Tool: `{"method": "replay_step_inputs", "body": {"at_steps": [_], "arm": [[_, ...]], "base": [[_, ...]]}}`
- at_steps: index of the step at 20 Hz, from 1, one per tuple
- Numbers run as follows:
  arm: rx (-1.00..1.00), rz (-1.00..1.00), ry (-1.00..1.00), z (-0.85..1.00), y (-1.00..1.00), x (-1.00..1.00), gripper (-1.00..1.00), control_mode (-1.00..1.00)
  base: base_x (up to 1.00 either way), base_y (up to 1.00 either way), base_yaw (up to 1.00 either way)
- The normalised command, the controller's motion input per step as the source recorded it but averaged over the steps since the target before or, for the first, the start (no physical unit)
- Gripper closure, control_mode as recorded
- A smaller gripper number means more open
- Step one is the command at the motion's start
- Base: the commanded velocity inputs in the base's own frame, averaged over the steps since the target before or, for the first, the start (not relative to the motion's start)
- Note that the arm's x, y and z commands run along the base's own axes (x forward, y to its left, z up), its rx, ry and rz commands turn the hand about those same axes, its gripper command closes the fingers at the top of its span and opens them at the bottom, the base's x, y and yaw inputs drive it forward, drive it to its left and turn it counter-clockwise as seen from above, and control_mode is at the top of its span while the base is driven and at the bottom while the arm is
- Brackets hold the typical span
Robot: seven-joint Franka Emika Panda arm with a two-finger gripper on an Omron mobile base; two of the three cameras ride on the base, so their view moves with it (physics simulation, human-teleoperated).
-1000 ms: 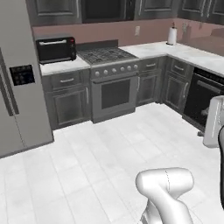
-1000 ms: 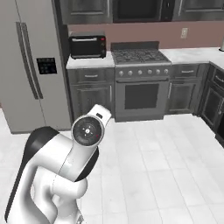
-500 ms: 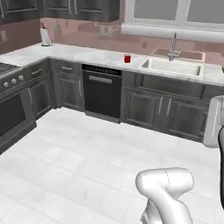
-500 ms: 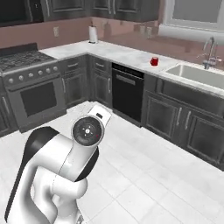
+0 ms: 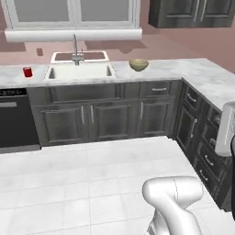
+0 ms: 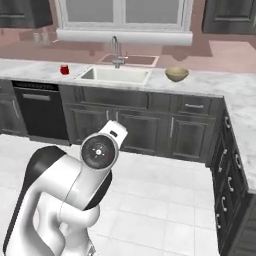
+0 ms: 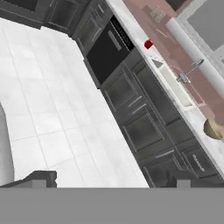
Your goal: Clear the mugs and bowl far away from the sink.
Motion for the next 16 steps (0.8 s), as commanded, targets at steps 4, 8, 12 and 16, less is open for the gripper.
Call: {"method": "replay_step_inputs", "body": {"at_steps": [4,8,12,16], "arm": [[0.0,0.0,0.0,0.0,0.0,0.0,-1.0,1.0],[0.0,0.0,0.0,0.0,0.0,0.0,-1.0,1.0],[0.0,0.0,0.0,0.0,0.0,0.0,-1.0,1.0],[0.0,0.0,0.0,0.0,0.0,0.0,-1.0,1.0]], "base": [[0.7,0.33,-0.46],[0.63,0.52,-0.33],[0.21,0.78,-0.19],[0.12,1.0,-0.05]]}}
